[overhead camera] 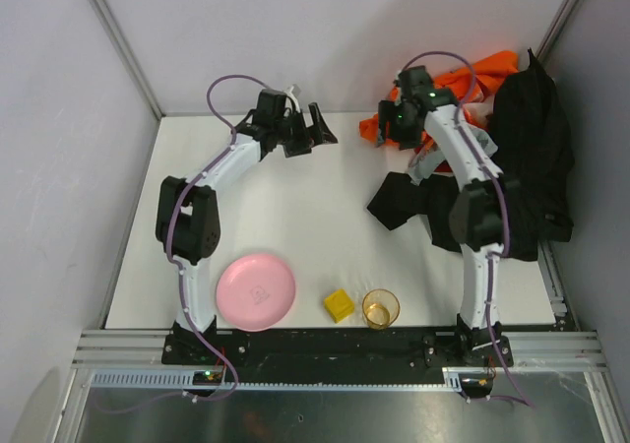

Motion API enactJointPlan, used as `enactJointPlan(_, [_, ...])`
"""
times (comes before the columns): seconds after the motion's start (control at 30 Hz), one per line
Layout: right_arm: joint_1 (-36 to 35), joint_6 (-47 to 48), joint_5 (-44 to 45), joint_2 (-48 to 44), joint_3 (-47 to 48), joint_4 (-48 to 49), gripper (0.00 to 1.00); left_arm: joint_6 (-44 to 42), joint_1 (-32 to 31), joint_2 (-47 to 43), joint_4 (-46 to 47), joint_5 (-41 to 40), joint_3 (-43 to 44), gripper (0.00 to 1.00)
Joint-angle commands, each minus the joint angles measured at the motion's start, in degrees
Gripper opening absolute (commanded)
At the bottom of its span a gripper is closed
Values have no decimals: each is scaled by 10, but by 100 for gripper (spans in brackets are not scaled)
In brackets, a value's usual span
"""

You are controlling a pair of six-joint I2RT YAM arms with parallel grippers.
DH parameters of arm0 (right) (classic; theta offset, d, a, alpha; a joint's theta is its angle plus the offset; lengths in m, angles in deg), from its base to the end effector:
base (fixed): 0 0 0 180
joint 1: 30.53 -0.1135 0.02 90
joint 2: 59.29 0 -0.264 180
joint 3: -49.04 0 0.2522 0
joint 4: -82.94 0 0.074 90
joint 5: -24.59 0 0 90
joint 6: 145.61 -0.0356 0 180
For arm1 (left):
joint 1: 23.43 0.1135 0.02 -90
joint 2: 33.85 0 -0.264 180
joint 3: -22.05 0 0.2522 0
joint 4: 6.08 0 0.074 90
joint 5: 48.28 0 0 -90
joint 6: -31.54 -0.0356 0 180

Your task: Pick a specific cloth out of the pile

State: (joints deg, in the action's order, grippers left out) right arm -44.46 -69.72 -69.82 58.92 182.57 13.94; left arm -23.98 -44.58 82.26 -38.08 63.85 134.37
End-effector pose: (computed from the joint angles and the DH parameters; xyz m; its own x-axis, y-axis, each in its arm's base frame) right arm 0.4389 0.1117 0.3246 -0.8277 0.0451 -0.5593 -0.0850 0.9752 0.2045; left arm 0.4378 -0.1838 0.2713 -0.8002 -0.2527 -0.5439 0.2017 0.7407 -0.6408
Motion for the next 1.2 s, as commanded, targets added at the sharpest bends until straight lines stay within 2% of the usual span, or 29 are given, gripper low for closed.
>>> enactJointPlan(0.0, [-23,12,-42,128,134,-55,62,-4,24,-33,-11,43,28,100])
enactJointPlan(0.07, [-30,10,-58,163,154,-56,51,-4,34,-35,-13,49,27,100])
enactJointPlan(0.17, [-39,4,-79,183,127,-38,37,-2,48,-35,-18,56,25,100])
enactJointPlan(0.37, [-50,11,-88,181,9,-11,21,20,62,-27,-20,67,21,100])
enactJointPlan(0.53, [-45,20,-44,142,-79,4,11,35,61,-13,-21,84,28,100])
enactJointPlan(0.73, [-12,29,1,79,-210,20,6,43,61,-3,-20,84,33,100])
enactJointPlan(0.93, [68,32,41,-9,-327,29,3,55,56,10,-20,83,44,100])
enactJointPlan(1.17, [196,33,68,-88,-365,22,7,73,32,48,-21,92,77,100])
